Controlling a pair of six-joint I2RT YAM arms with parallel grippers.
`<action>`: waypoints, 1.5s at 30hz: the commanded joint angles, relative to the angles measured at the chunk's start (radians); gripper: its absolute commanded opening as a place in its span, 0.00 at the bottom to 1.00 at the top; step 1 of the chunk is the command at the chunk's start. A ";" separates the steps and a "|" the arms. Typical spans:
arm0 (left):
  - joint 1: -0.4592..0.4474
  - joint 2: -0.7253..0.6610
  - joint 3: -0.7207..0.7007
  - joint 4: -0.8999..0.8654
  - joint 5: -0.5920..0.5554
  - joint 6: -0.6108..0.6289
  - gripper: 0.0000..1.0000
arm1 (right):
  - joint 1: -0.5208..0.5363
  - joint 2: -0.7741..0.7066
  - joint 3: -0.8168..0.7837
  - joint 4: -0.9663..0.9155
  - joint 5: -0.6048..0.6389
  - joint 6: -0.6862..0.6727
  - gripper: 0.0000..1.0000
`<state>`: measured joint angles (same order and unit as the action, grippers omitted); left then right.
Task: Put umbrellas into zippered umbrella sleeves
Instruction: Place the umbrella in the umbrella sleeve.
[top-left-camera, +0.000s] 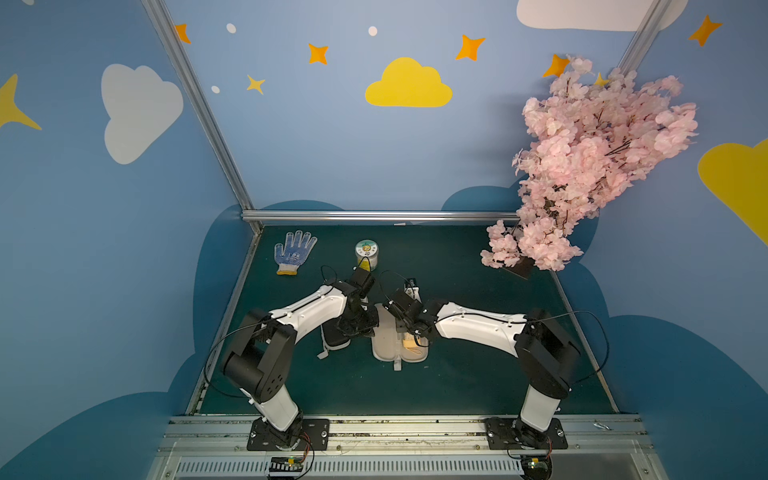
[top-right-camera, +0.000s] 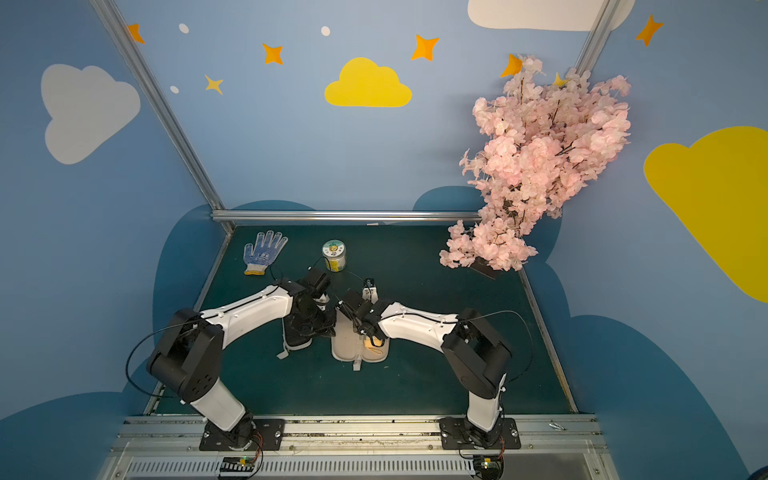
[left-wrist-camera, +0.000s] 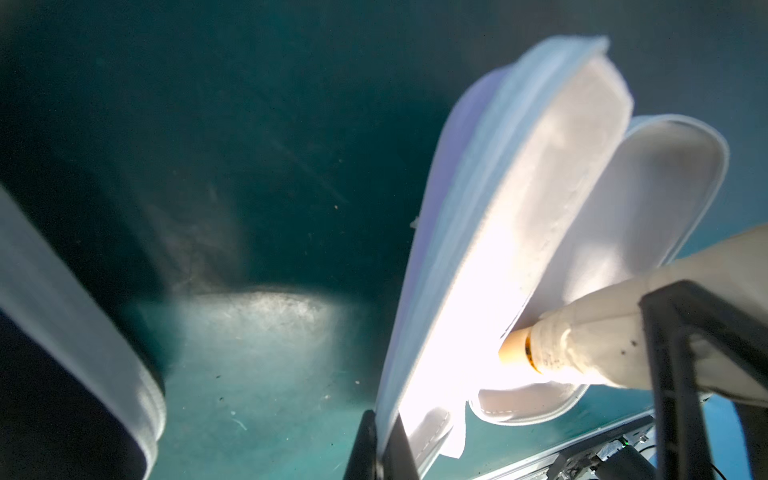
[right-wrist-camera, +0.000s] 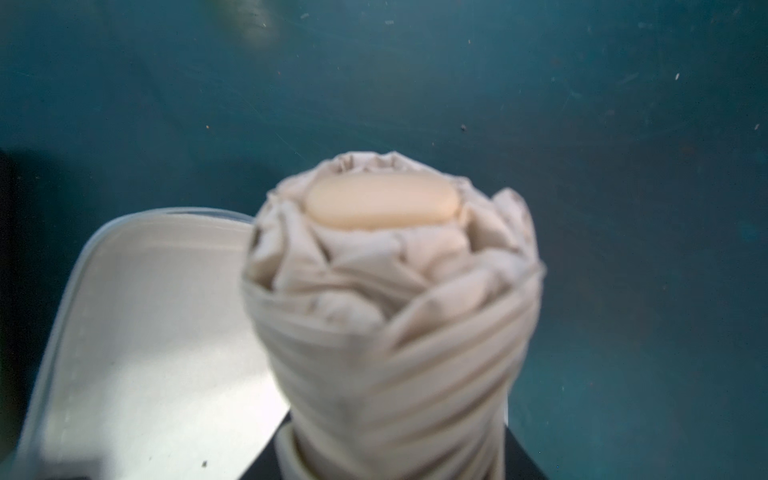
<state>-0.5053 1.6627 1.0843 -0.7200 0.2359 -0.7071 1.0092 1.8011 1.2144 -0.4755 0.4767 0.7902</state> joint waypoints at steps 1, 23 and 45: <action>0.008 -0.035 -0.004 0.004 -0.048 -0.027 0.05 | 0.003 -0.035 -0.027 -0.068 -0.046 0.062 0.28; -0.003 -0.121 -0.018 0.015 -0.051 -0.063 0.08 | -0.051 0.013 0.022 -0.201 -0.264 0.079 0.63; -0.007 -0.157 0.032 0.070 0.133 0.012 0.40 | -0.314 0.008 0.100 -0.176 -0.573 -0.114 0.51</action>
<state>-0.5110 1.5398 1.0931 -0.6868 0.2943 -0.7059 0.6998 1.8011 1.3094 -0.6495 -0.0483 0.6827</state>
